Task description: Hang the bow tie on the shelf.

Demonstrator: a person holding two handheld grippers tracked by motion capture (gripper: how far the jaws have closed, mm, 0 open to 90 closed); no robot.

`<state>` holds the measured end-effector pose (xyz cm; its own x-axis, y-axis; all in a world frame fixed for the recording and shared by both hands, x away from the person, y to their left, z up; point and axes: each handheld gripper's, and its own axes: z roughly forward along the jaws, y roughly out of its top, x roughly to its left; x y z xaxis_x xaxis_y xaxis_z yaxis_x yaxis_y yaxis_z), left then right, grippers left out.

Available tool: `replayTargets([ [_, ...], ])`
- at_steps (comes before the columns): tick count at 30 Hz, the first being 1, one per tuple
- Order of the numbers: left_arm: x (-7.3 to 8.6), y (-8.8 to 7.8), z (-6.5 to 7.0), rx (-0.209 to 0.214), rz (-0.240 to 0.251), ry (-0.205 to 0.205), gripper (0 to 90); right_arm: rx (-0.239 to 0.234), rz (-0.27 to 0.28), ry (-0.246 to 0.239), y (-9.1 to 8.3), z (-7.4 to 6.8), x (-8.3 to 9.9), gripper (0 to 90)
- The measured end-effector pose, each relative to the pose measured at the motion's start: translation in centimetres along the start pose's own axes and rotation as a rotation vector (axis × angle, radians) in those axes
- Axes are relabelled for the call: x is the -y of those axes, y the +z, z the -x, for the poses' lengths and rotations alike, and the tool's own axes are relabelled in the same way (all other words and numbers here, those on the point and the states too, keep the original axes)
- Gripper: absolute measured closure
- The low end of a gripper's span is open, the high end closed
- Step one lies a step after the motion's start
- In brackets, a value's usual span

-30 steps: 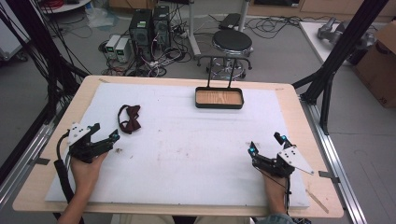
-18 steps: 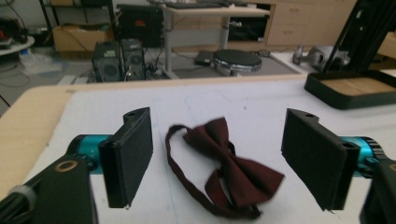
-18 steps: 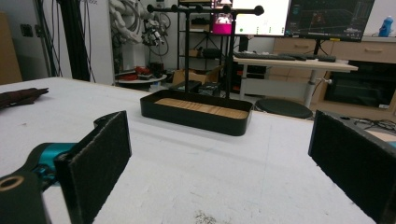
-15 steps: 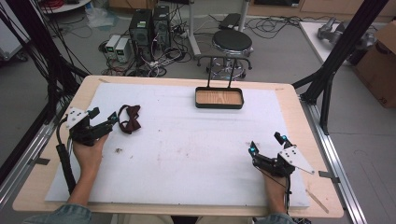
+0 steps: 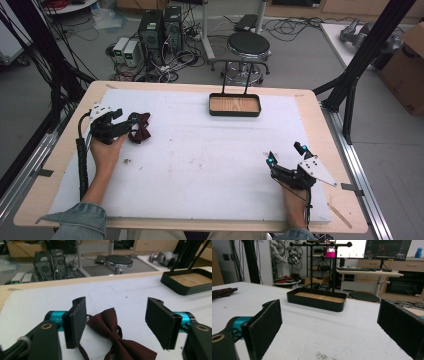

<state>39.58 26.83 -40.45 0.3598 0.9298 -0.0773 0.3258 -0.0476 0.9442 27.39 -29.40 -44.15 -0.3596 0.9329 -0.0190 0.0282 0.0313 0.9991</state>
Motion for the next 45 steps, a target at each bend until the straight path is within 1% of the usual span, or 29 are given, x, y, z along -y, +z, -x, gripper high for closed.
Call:
replayTargets([
  [2,0.0,0.8,0.2,-0.004,-0.018,0.005,36.6,0.001,0.004,-0.007,0.1,0.0,0.0,5.0],
  [4,0.0,1.6,0.3,-0.002,-0.056,0.0,36.6,-0.004,-0.001,-0.005,0.0,-0.1,0.0,5.0],
  [6,0.4,2.5,0.5,-0.014,-0.101,0.004,37.1,-0.002,0.003,-0.003,0.0,0.0,0.0,4.9],
  [7,0.5,2.8,0.6,-0.021,-0.116,0.008,37.6,-0.003,0.002,-0.001,0.0,0.0,0.0,4.9],
  [8,0.8,3.1,0.7,-0.037,-0.142,0.011,39.2,-0.005,0.002,-0.001,0.0,0.0,0.0,5.0],
  [10,1.3,3.7,0.7,-0.051,-0.186,-0.006,39.8,-0.005,0.005,-0.002,0.1,0.0,0.0,5.0],
  [11,1.5,4.0,0.7,-0.057,-0.207,-0.015,41.7,-0.009,0.003,-0.002,0.1,-0.1,0.0,5.0],
  [13,1.8,4.4,0.8,-0.061,-0.235,-0.015,44.4,-0.01,0.002,-0.006,0.1,-0.1,0.0,5.0],
  [16,2.1,4.7,0.8,-0.082,-0.265,-0.014,48.4,-0.012,0.0,-0.001,0.0,-0.1,0.0,4.9],
  [20,2.4,4.9,0.6,-0.07,-0.293,-0.048,56.4,-0.007,0.004,-0.002,0.1,0.0,0.0,5.0],
  [21,2.4,5.0,0.6,-0.06,-0.294,-0.052,60.0,-0.012,0.001,-0.003,0.0,-0.1,0.0,5.0],
  [24,2.4,5.1,0.9,-0.065,-0.304,-0.025,70.0,-0.009,0.001,-0.006,0.1,-0.1,0.0,5.0],
  [26,2.4,5.1,0.8,-0.062,-0.31,-0.025,74.4,-0.009,-0.001,-0.003,0.0,-0.1,0.0,4.9],
  [27,2.4,5.0,0.7,-0.053,-0.309,-0.039,75.4,-0.008,-0.003,0.002,0.0,-0.1,0.0,5.0],
  [28,2.4,5.0,0.6,-0.05,-0.306,-0.044,76.1,-0.004,0.002,-0.004,0.1,0.0,0.0,4.9],
  [30,2.2,4.8,0.6,-0.048,-0.297,-0.041,76.9,-0.006,0.003,-0.004,0.1,0.0,0.0,4.9],
  [31,1.8,4.3,0.7,-0.037,-0.274,-0.029,77.0,-0.011,-0.001,-0.003,0.0,-0.1,0.0,5.0],
  [32,1.6,4.1,0.7,-0.033,-0.263,-0.025,77.0,-0.009,-0.001,-0.008,0.1,-0.1,0.0,5.0],
  [34,0.8,3.4,0.8,0.005,-0.228,-0.028,77.1,-0.007,0.0,-0.009,0.1,-0.1,0.0,5.0],
  [37,-0.5,2.7,1.3,0.052,-0.187,-0.003,77.2,-0.009,-0.003,-0.005,0.0,-0.1,0.0,4.9],
  [39,-1.4,2.3,1.6,0.087,-0.172,0.004,77.2,-0.008,-0.004,0.001,0.0,-0.1,0.0,5.0],
  [41,-2.2,2.0,2.0,0.113,-0.155,0.003,77.2,-0.008,-0.001,-0.006,0.1,-0.1,0.0,5.0],
  [43,-2.8,1.8,2.4,0.153,-0.13,0.004,77.3,-0.008,-0.001,-0.007,0.1,-0.1,0.0,5.0],
  [44,-3.2,1.7,2.7,0.177,-0.122,0.016,77.3,-0.007,-0.001,-0.008,0.1,-0.1,0.0,5.0],
  [45,-3.5,1.7,2.9,0.186,-0.119,0.026,77.3,-0.007,-0.001,-0.009,0.1,-0.1,0.0,5.0],
])
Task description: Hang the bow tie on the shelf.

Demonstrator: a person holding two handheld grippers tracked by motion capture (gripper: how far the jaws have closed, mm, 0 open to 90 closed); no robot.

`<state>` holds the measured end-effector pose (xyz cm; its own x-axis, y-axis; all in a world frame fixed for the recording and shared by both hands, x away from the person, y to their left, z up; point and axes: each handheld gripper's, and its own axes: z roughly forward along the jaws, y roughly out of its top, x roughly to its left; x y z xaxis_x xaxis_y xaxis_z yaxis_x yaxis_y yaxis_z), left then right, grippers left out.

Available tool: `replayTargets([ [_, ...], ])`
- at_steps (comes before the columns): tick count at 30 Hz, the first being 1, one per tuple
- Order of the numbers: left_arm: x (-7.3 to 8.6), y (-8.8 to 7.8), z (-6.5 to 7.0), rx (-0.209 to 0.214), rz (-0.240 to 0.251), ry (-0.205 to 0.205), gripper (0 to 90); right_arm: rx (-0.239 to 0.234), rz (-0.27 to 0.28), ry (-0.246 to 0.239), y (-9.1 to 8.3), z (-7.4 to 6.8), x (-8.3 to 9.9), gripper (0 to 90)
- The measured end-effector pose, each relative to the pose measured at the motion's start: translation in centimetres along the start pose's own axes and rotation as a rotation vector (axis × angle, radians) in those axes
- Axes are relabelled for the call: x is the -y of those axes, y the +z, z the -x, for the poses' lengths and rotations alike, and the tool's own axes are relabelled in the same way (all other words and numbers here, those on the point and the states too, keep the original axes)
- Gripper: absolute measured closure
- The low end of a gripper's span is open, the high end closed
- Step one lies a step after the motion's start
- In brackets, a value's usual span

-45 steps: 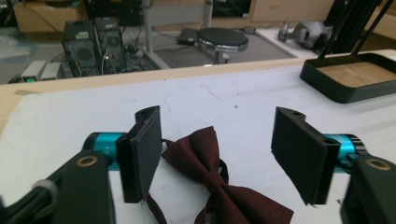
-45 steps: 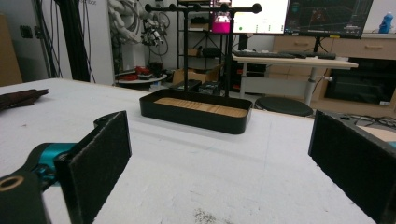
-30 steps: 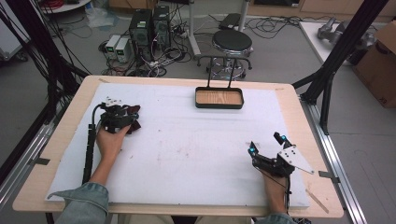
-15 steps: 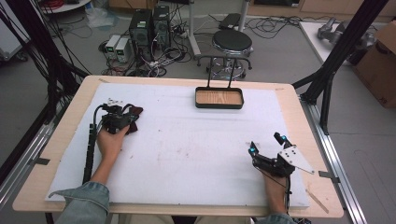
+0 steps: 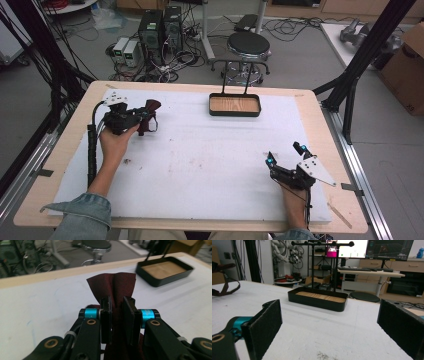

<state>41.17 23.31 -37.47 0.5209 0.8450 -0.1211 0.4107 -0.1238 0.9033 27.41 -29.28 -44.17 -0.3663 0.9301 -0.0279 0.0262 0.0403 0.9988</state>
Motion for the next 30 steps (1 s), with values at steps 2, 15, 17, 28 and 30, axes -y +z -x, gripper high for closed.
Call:
replayTargets([
  [2,-0.7,0.1,0.6,0.024,0.003,0.037,77.3,-0.001,-0.003,0.005,0.0,0.0,0.0,4.9],
  [15,-3.6,1.8,2.1,0.176,0.011,0.127,77.3,0.001,0.001,0.006,0.0,0.1,0.0,5.0],
  [17,-4.0,2.2,2.3,0.187,0.012,0.127,77.3,-0.001,-0.002,0.015,0.0,0.0,0.0,5.0],
  [28,-6.9,4.1,3.7,0.243,0.013,0.187,77.3,-0.004,-0.004,0.013,0.0,0.1,0.0,5.0],
  [30,-7.4,4.5,4.0,0.251,0.011,0.2,77.3,-0.003,-0.004,0.007,0.0,0.1,0.0,5.0],
])
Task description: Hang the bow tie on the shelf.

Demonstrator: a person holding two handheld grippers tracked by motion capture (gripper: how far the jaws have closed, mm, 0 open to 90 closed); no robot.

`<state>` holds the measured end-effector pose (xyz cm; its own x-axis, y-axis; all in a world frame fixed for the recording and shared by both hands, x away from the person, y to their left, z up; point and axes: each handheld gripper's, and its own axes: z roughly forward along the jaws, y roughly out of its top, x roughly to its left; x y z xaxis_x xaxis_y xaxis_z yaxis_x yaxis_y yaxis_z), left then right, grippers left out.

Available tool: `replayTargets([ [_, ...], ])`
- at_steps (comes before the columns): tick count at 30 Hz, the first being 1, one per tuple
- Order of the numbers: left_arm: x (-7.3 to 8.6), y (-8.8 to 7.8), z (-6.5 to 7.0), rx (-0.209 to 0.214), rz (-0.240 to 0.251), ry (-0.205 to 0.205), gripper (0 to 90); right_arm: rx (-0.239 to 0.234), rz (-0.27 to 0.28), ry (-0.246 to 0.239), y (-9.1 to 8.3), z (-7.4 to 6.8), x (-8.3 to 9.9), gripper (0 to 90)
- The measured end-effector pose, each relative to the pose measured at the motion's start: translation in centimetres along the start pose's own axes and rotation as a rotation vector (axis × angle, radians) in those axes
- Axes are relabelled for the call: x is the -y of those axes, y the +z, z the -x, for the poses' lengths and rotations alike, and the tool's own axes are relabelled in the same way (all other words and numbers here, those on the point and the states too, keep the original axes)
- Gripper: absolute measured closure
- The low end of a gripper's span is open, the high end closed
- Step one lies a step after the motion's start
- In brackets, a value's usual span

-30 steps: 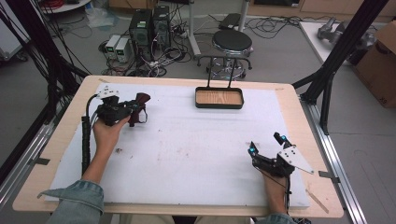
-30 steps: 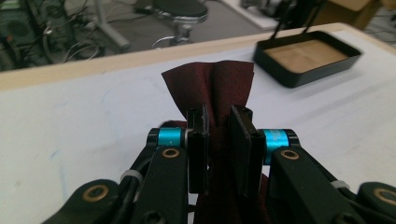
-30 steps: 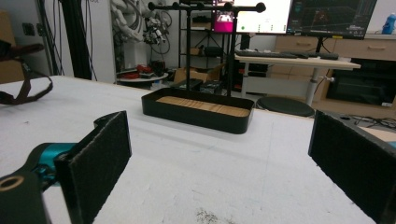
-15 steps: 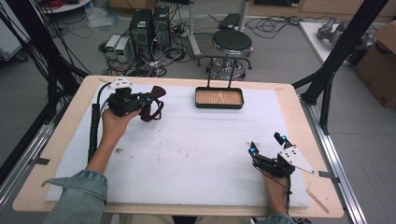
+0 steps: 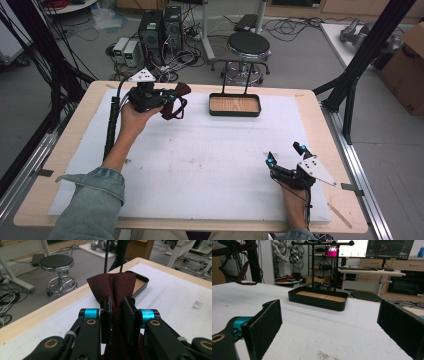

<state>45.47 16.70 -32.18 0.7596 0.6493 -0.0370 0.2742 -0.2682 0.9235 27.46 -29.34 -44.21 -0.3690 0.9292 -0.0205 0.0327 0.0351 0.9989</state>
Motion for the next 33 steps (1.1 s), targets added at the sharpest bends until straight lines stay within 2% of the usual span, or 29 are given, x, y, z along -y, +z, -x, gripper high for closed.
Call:
replayTargets([
  [5,-1.2,1.1,0.3,0.015,-0.01,0.026,77.3,0.0,0.001,0.007,0.0,0.1,0.0,5.0],
  [13,-2.9,2.6,0.5,0.071,-0.017,0.055,77.2,0.001,0.001,0.007,0.0,0.1,0.0,5.0],
  [18,-3.9,3.1,0.4,0.073,-0.024,0.067,77.3,-0.001,-0.001,0.014,0.0,0.0,0.0,5.0],
  [22,-5.1,3.6,0.6,0.097,-0.019,0.08,77.2,-0.002,-0.001,0.012,0.0,0.0,0.0,5.0],
  [33,-7.0,5.2,1.3,0.117,-0.026,0.121,77.2,0.0,-0.003,0.011,0.0,0.0,0.0,5.0],
])
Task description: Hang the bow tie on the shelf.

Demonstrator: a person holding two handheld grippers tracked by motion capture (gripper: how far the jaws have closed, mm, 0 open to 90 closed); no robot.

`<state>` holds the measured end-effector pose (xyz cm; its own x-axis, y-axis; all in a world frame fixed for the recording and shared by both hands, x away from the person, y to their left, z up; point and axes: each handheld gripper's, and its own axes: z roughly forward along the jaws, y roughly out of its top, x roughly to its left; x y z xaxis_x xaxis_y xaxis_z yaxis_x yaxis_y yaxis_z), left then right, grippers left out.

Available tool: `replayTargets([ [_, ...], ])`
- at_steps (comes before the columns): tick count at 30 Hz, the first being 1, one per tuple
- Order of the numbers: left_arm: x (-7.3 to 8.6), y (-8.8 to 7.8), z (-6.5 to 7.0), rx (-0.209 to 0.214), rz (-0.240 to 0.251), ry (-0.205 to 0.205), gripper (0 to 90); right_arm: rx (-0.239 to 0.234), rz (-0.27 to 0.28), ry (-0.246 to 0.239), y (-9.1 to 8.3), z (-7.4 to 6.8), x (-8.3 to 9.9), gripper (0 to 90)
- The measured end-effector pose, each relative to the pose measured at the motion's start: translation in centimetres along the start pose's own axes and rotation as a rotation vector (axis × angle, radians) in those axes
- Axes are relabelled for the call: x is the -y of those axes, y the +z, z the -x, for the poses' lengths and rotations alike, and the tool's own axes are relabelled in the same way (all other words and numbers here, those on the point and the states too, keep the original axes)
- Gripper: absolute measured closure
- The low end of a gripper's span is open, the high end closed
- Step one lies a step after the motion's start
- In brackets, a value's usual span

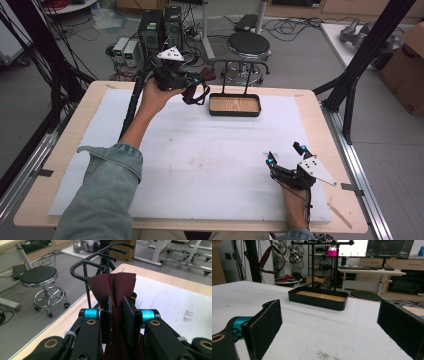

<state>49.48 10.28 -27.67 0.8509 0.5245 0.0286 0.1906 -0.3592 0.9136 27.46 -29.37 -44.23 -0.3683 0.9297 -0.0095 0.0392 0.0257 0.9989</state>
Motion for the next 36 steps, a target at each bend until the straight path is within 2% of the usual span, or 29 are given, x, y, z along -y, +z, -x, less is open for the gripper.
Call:
replayTargets([
  [2,-0.3,0.3,0.0,0.002,-0.001,0.015,77.2,0.001,0.005,-0.007,0.0,0.1,0.0,5.0],
  [6,-0.9,0.7,-0.1,0.006,-0.01,0.015,77.3,0.0,0.001,0.0,0.0,0.0,0.0,5.0],
  [13,-1.9,2.0,-0.1,0.02,-0.023,0.039,77.2,0.001,0.002,-0.005,0.0,0.1,0.0,5.0],
  [20,-2.2,3.4,-0.1,0.02,-0.041,0.047,77.2,0.001,-0.002,0.002,0.0,0.0,0.0,5.0],
  [27,-2.5,4.0,-0.6,0.011,-0.004,0.034,77.2,0.001,-0.002,0.004,0.0,0.0,0.0,5.0],
  [34,-2.5,3.9,-1.5,0.001,0.056,-0.012,77.2,0.002,0.0,-0.002,0.0,0.1,0.0,5.0],
  [36,-2.4,4.0,-2.0,-0.005,0.087,-0.045,77.2,0.001,-0.003,0.003,0.0,0.0,0.0,5.0],
])
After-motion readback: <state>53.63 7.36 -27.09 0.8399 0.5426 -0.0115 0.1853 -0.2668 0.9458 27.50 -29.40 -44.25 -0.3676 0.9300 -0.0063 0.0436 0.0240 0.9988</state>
